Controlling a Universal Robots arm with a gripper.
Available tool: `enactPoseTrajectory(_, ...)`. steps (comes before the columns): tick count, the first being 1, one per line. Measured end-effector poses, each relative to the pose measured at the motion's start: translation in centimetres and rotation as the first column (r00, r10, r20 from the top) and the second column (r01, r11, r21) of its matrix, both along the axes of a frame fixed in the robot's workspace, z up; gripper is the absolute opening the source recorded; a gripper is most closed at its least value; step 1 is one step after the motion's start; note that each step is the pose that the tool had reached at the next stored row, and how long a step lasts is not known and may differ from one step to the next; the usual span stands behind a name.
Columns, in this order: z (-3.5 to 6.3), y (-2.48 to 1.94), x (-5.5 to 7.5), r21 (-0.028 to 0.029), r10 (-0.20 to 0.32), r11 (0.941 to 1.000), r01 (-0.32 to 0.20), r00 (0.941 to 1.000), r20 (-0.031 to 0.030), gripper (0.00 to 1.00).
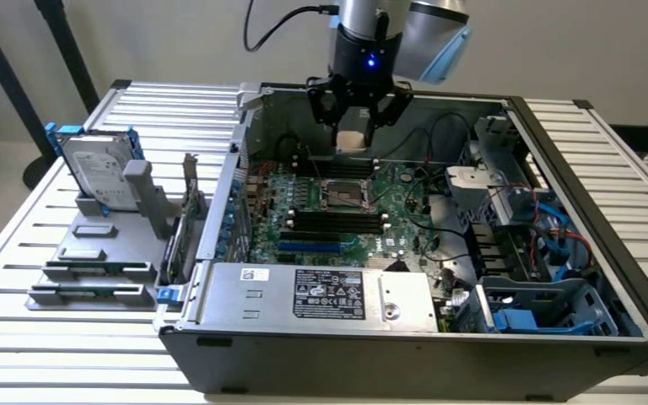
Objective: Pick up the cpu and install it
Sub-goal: 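Pick up the cpu and move it towards the insertion slot, then place the cpu into insertion slot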
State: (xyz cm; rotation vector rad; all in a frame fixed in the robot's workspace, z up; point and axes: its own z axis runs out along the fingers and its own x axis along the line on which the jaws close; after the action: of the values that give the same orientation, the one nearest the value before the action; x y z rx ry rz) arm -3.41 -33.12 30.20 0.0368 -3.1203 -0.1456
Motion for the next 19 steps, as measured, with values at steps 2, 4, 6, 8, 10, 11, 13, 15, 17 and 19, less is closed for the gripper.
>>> enactPoseTrajectory(2, -0.26, 0.26, 0.00, 0.0003, -0.004, 1.0000, 0.004, 1.0000, 0.0002, 0.55)
enactPoseTrajectory(4, -0.28, 0.34, 0.00, 0.0000, -0.005, 1.0000, 0.005, 1.0000, 0.0001, 0.55)
enactPoseTrajectory(6, -0.28, 0.36, 0.00, 0.0002, -0.005, 1.0000, 0.005, 1.0000, 0.0002, 0.55)
enactPoseTrajectory(8, -0.28, 0.36, 0.00, 0.0001, -0.005, 1.0000, 0.005, 1.0000, 0.0001, 0.55)
enactPoseTrajectory(10, -0.28, 0.36, 0.00, 0.0001, -0.005, 1.0000, 0.005, 1.0000, 0.0001, 0.55)
enactPoseTrajectory(11, -0.28, 0.36, 0.00, 0.0001, -0.005, 1.0000, 0.005, 1.0000, 0.0001, 0.55)
enactPoseTrajectory(13, -0.28, 0.36, 0.00, 0.0001, -0.005, 1.0000, 0.005, 1.0000, 0.0001, 0.55)
enactPoseTrajectory(15, -0.28, 0.36, 0.00, 0.0001, -0.005, 1.0000, 0.005, 1.0000, 0.0001, 0.55)
enactPoseTrajectory(17, -0.28, 0.36, 0.00, 0.0001, -0.005, 1.0000, 0.005, 1.0000, 0.0002, 0.55)
enactPoseTrajectory(19, -0.28, 0.36, 0.00, 0.0001, -0.005, 1.0000, 0.005, 1.0000, 0.0001, 0.55)
